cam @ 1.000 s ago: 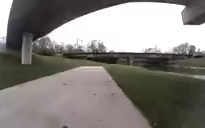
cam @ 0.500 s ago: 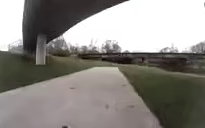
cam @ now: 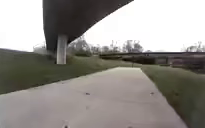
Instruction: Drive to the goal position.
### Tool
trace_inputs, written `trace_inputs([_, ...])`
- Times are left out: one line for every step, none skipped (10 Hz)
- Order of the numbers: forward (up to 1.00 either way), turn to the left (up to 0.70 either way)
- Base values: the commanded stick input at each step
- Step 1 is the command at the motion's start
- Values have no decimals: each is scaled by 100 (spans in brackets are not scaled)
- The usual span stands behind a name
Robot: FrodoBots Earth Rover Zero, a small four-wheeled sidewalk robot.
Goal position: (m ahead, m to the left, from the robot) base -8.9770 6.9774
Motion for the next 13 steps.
trace_inputs([100, 40])
trace_inputs([100, 40])
trace_inputs([100, 40])
trace_inputs([100, 40])
trace_inputs([21, 88])
trace_inputs([0, 100])
trace_inputs([0, 100])
trace_inputs([0, 100])
trace_inputs([0, 100])
trace_inputs([0, 100])
trace_inputs([0, 100])
trace_inputs([0, 100])
trace_inputs([0, 100])
